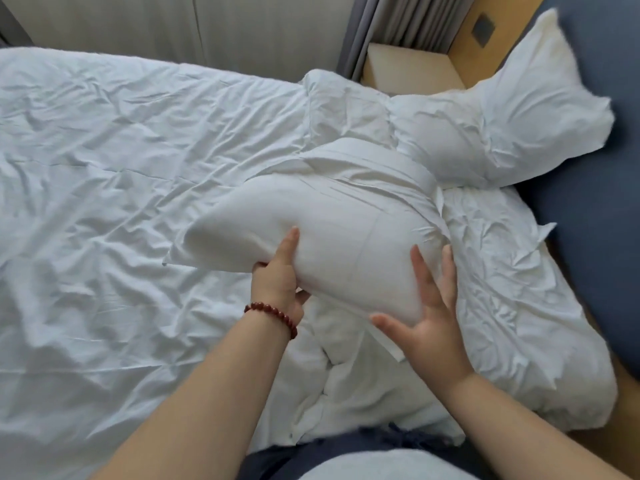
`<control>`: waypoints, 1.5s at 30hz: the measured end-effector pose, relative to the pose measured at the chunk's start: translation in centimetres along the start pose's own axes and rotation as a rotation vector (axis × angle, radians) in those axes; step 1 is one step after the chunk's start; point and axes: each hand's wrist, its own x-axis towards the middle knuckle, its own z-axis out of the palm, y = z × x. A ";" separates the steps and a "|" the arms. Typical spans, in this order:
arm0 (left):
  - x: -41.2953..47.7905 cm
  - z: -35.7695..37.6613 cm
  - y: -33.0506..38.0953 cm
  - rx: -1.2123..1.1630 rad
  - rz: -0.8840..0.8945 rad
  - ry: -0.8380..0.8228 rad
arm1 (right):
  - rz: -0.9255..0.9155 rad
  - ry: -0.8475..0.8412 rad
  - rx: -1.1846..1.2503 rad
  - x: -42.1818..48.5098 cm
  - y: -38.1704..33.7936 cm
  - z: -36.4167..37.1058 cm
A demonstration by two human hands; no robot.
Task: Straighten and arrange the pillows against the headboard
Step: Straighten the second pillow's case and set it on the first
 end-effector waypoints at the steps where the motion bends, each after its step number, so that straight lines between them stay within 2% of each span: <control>1: -0.3 1.2 0.6 0.011 0.022 0.014 | -0.043 0.014 -0.042 0.6 -0.1 -0.9; 6: -1.6 5.3 2.4 0.027 0.073 0.034 | -0.120 0.180 -0.076 3.6 -0.7 -2.9; 11: -2.4 6.0 2.7 0.018 0.101 0.017 | -0.257 0.338 -0.153 5.0 -0.1 -3.2; 20: -6.6 5.2 1.8 0.170 0.365 -0.174 | -0.164 0.552 -0.079 4.5 -1.7 -6.3; 23: -8.5 5.4 1.9 0.307 0.580 -0.207 | -0.142 0.636 -0.032 3.7 -3.4 -8.3; 27: -11.2 4.8 2.5 0.523 1.048 -0.276 | -0.093 0.721 0.109 1.9 -6.4 -11.5; 32: -14.5 5.7 5.6 0.901 1.871 -0.214 | -0.095 0.760 0.138 -1.3 -10.0 -15.4; 33: -15.5 6.4 6.4 0.997 1.973 -0.198 | -0.094 0.765 0.151 -1.9 -10.8 -16.1; 36: -18.2 9.2 8.2 1.247 2.053 -0.216 | -0.079 0.793 0.200 -3.8 -12.6 -17.9; 39: -20.0 11.6 9.3 1.404 2.080 -0.321 | -0.037 0.861 0.242 -5.1 -13.5 -18.9; 45: -21.4 16.1 10.9 1.389 2.264 -0.571 | -0.011 1.010 0.245 -4.6 -14.3 -21.9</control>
